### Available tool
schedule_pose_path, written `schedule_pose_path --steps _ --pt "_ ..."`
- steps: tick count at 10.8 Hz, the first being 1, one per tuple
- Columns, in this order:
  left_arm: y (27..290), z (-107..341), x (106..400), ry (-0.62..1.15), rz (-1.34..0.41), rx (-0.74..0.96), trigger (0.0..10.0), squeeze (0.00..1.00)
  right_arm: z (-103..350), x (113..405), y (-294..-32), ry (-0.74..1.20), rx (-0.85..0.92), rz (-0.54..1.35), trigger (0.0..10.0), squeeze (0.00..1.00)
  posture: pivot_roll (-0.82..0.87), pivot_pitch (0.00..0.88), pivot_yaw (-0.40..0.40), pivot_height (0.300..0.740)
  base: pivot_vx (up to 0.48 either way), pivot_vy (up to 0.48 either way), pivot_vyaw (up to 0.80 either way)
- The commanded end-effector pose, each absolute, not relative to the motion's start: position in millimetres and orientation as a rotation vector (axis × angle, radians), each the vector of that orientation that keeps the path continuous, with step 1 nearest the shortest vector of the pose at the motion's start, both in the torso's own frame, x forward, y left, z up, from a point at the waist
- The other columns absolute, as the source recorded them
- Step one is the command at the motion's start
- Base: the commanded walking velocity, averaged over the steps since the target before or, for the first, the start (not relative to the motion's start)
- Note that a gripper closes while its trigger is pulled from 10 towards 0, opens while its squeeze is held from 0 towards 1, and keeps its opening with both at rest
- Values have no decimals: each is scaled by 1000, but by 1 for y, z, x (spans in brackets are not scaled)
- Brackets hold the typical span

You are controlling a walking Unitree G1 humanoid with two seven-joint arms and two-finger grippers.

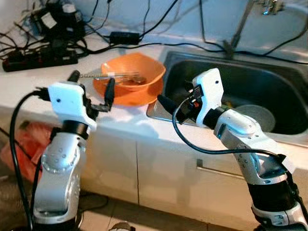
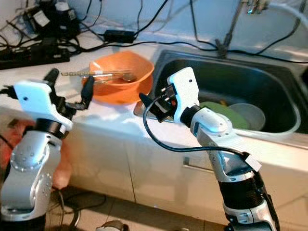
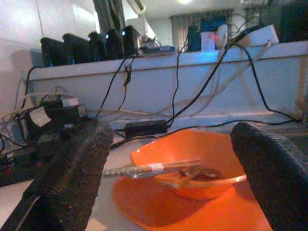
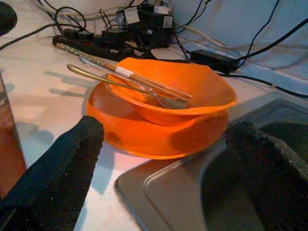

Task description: Kitchen organization

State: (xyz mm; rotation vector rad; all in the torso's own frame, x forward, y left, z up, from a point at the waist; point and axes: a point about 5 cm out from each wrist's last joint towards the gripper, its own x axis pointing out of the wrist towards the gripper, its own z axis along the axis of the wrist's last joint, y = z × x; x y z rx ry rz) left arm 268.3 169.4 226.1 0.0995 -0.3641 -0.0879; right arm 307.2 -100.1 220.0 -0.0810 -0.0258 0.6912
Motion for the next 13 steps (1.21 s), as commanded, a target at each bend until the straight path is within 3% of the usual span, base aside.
schedule_pose_path --steps 1,6,13 --pt "171 227 271 -353 -82 98 10000 0 228 307 -103 -58 -75 672 10000 0 82 75 -3 740 0 0 0" --pt "170 231 271 -376 -76 118 10000 0 248 311 -111 -207 1 540 10000 0 75 75 -2 740 0 0 0" --pt "170 238 270 -389 -61 113 10000 0 251 312 -118 -257 11 443 10000 0 75 88 -11 740 367 0 0"
